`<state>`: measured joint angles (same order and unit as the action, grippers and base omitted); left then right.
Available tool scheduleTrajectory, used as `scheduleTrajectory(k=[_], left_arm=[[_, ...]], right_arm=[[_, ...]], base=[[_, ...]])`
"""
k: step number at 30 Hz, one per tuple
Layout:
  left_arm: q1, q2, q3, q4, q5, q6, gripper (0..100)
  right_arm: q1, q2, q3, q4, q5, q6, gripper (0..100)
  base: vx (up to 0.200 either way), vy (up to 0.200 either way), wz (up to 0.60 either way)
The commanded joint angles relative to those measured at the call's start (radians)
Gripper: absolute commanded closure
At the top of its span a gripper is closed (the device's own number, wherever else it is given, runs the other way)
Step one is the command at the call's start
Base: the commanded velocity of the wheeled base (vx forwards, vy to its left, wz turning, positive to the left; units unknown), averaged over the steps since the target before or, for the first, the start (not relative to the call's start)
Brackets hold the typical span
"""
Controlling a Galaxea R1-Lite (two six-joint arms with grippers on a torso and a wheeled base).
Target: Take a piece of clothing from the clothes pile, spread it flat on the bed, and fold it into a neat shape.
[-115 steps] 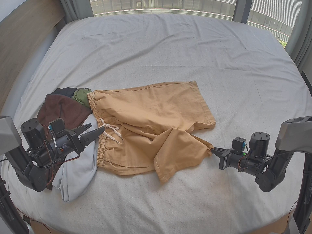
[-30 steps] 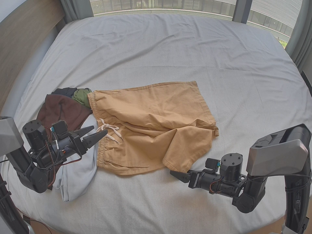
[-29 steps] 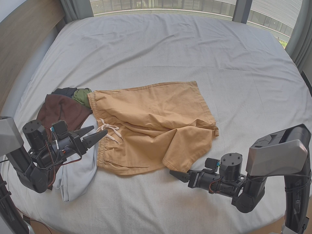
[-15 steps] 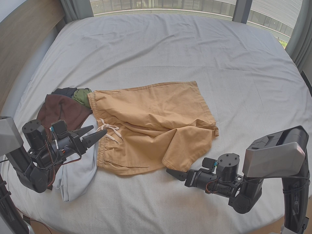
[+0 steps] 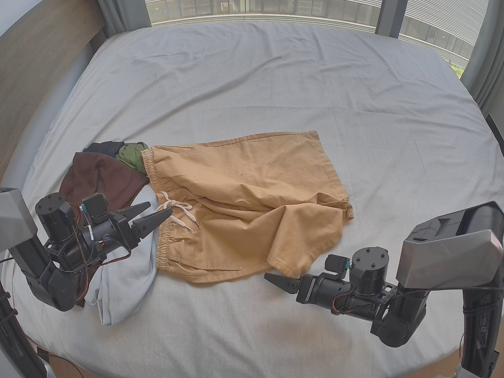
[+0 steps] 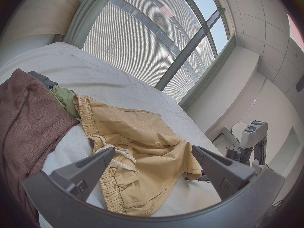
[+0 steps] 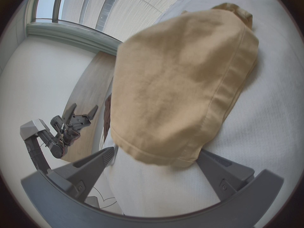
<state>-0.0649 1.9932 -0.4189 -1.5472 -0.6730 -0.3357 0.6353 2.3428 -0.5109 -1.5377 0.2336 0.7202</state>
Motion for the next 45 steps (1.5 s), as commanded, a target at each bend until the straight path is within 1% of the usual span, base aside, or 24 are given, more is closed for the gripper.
scheduleTrajectory(k=[1,4,8,15,16,17,19,20,21,22,28,33,38,45], left_arm=[[-0.001,-0.001,0.000,-0.001,0.000,0.000,0],[-0.001,-0.001,0.000,0.001,0.000,0.000,0],[0.000,-0.001,0.000,-0.001,0.000,0.000,0],[-0.001,-0.001,0.000,0.001,0.000,0.000,0],[-0.001,-0.001,0.000,-0.001,0.000,0.000,0],[-0.001,-0.001,0.000,-0.001,0.000,0.000,0],[-0.001,-0.001,0.000,0.001,0.000,0.000,0],[-0.001,-0.001,0.000,0.001,0.000,0.000,0],[-0.001,-0.001,0.000,0.001,0.000,0.000,0],[-0.001,-0.001,0.000,-0.001,0.000,0.000,0],[-0.003,0.001,0.002,0.001,0.000,0.000,0],[-0.004,-0.001,0.002,-0.001,0.000,0.000,0],[-0.006,0.001,0.003,-0.001,0.001,0.000,0],[-0.004,-0.001,0.002,-0.001,0.000,0.000,0]], right_arm=[[-0.005,-0.074,0.022,-0.007,-0.002,0.004,0],[-0.009,-0.094,0.037,-0.007,-0.004,0.004,0],[-0.011,-0.106,0.055,-0.007,-0.037,0.004,0],[-0.014,-0.097,0.080,-0.007,-0.062,-0.002,0],[-0.014,-0.095,0.080,-0.006,-0.085,-0.002,0],[-0.014,-0.095,0.078,-0.006,-0.088,-0.002,0],[-0.014,-0.091,0.080,-0.004,-0.126,-0.008,0],[-0.017,-0.089,0.080,-0.006,-0.132,-0.013,0],[-0.017,-0.089,0.080,-0.006,-0.132,-0.013,0],[-0.037,-0.089,0.092,-0.006,-0.139,-0.027,0],[-0.086,-0.126,0.153,-0.006,-0.139,-0.088,0],[-0.137,-0.152,0.192,-0.007,-0.139,-0.162,0],[-0.167,-0.168,0.209,-0.007,-0.137,-0.176,0],[-0.177,-0.177,0.219,-0.007,-0.140,-0.173,0]], base=[[0.000,0.000,0.00],[0.000,0.000,0.00],[0.000,0.000,0.00],[0.000,0.000,0.00],[0.000,0.000,0.00],[0.000,0.000,0.00],[0.000,0.000,0.00],[0.000,0.000,0.00],[0.000,0.000,0.00],[0.000,0.000,0.00],[0.000,0.000,0.00],[0.000,0.000,0.00],[0.000,0.000,0.00],[0.000,0.000,0.00]])
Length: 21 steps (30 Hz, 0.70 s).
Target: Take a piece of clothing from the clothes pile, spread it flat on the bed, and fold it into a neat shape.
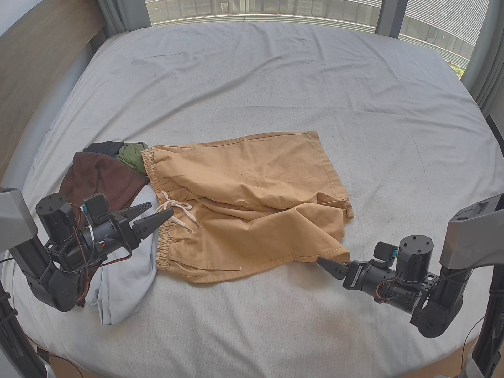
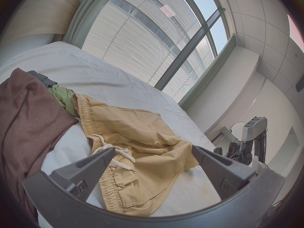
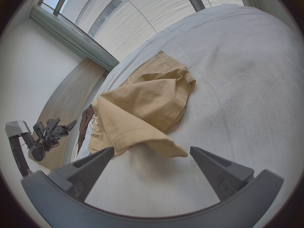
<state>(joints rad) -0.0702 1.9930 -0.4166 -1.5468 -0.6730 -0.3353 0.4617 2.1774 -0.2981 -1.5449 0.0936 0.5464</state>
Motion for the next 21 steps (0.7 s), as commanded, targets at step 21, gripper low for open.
scheduleTrajectory(k=[21], left_arm=[[-0.002,0.026,0.016,0.001,0.001,-0.002,0]], right_arm=[[-0.057,-0.027,0.100,0.002,0.024,-0.220,0]], base=[[0.000,0.000,0.00]])
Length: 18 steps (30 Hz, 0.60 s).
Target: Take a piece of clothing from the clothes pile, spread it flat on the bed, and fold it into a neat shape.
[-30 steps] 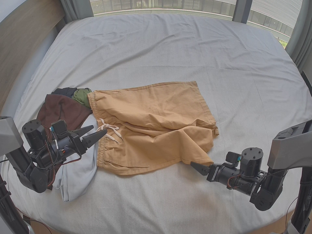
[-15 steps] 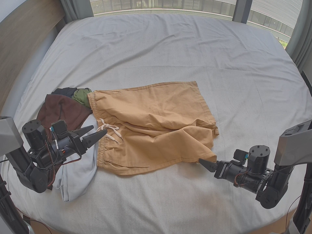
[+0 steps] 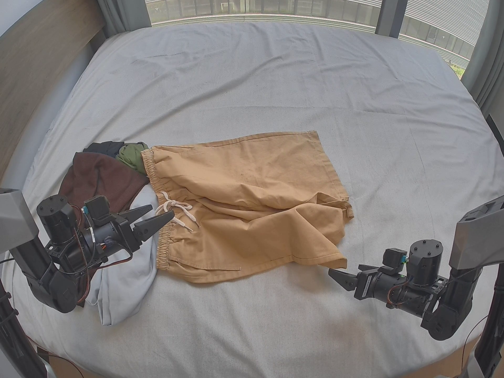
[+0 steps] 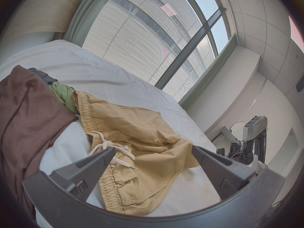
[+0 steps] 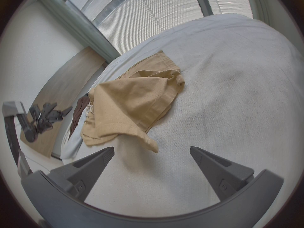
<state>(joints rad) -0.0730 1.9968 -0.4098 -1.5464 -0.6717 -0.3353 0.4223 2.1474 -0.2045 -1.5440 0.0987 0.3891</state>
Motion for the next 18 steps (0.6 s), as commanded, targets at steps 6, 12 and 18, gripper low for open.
scheduleTrajectory(k=[6,12,18], left_arm=[[0.007,0.019,0.017,0.000,0.000,-0.007,0],[0.009,0.027,0.022,0.000,0.000,-0.007,0],[0.010,0.023,0.022,0.000,-0.002,-0.007,0]], right_arm=[[-0.056,0.015,-0.006,0.002,0.081,-0.185,0],[-0.074,0.045,-0.084,0.005,0.085,-0.223,0],[-0.073,0.068,-0.113,0.005,0.087,-0.234,100]], base=[[0.000,0.000,0.00],[0.000,0.000,0.00],[0.000,0.000,0.00]])
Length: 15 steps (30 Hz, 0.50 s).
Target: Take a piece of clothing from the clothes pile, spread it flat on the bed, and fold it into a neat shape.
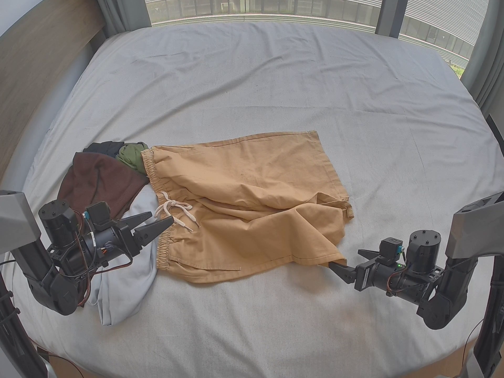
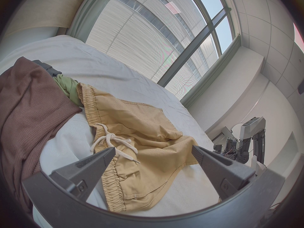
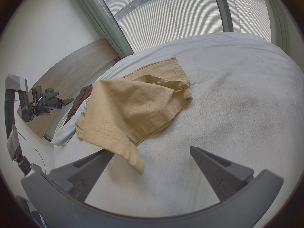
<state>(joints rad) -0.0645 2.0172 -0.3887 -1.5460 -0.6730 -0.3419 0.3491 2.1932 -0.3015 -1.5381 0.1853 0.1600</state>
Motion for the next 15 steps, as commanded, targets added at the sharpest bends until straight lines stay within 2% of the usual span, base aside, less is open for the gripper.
scheduleTrajectory(k=[1,15], left_arm=[[0.002,0.003,0.001,0.000,0.000,0.000,0],[0.000,0.006,-0.001,0.000,0.000,0.000,0]], right_arm=[[0.001,0.026,-0.018,0.000,0.000,-0.008,100],[0.004,-0.003,-0.038,0.001,0.000,-0.023,100]], base=[[0.000,0.000,0.00],[0.000,0.000,0.00]])
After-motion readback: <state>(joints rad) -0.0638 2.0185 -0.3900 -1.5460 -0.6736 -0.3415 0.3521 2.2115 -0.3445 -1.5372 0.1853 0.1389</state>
